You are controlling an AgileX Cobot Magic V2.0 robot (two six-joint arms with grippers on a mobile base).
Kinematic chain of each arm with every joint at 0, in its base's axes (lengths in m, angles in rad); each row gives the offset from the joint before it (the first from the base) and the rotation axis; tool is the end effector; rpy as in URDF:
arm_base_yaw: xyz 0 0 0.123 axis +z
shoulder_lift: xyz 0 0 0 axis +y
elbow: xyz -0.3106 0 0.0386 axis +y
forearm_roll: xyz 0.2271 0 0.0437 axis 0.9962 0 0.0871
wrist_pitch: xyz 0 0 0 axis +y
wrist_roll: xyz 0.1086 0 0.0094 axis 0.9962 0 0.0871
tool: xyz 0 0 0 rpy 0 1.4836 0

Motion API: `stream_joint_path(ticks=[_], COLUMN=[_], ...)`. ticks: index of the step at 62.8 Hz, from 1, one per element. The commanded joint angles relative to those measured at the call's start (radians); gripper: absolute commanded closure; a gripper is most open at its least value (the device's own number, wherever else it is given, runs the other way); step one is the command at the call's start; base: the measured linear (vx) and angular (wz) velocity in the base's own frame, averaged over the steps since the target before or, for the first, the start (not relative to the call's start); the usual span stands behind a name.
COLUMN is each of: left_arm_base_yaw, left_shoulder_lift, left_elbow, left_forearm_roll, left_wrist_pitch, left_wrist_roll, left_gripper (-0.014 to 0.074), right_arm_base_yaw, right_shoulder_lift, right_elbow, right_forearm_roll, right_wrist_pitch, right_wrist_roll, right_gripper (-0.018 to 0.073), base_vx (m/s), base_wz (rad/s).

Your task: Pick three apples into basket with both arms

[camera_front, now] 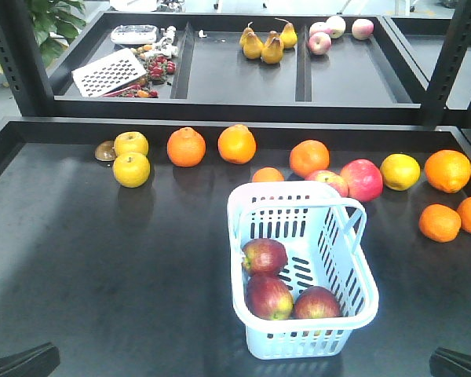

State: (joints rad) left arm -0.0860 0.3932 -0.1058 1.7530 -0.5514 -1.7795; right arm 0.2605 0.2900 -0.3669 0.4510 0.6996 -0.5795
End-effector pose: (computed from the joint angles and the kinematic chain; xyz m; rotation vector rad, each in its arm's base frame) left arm 0.0421 -0.0599 0.2266 0.4540 1.8182 -0.5638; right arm 0.0202 0.0371 0.2611 -0.6616 1.9386 0.3143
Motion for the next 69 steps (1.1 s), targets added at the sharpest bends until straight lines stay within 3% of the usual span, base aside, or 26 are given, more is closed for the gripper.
stream_joint_path(ticks=[1, 22, 44, 49, 54, 65, 69], left_arm_base_yaw=[-0.001, -0.001, -0.001, -0.001, -0.001, -0.001, -0.001], left_shoulder_lift=[0.008, 0.008, 0.008, 0.008, 0.008, 0.008, 0.008], left_elbow=[-0.020, -0.020, -0.020, -0.020, -0.020, -0.020, -0.020], left_forearm_roll=[0.005, 0.005, 0.003, -0.033, -0.142, -0.616, -0.740], left_wrist_pitch=[0.011, -0.147, -0.149, -0.149, -0.149, -0.133, -0.121], left_wrist_roll=[-0.008, -0.008, -0.008, -0.008, -0.009, -0.008, -0.005], left_gripper=[0.0604, 0.0604, 0.0604, 0.0604, 0.0604, 0.0604, 0.0604], right_arm_base_yaw=[-0.001, -0.001, -0.001, -0.001, -0.001, -0.001, -0.001], right_shoulder_lift=[0.004, 0.004, 0.004, 0.004, 0.004, 0.004, 0.004], right_elbow=[-0.023, -0.023, -0.023, -0.023, -0.023, -0.023, -0.023], right_forearm_roll=[0.014, 0.013, 0.013, 0.013, 0.013, 0.013, 0.014], right_wrist_pitch=[-0.058, -0.058, -0.058, -0.058, -0.058, -0.058, -0.058], right_wrist_roll=[0.003, 0.003, 0.003, 0.003, 0.003, 0.003, 0.003], right_gripper=[0.0564, 0.0564, 0.0564, 0.0564, 0.0564, 0.0564, 0.0564], base_vx=[0.00, 0.00, 0.00, 0.00, 0.00, 0.00, 0.00], base_wz=[0.00, 0.00, 0.00, 0.00, 0.00, 0.00, 0.00])
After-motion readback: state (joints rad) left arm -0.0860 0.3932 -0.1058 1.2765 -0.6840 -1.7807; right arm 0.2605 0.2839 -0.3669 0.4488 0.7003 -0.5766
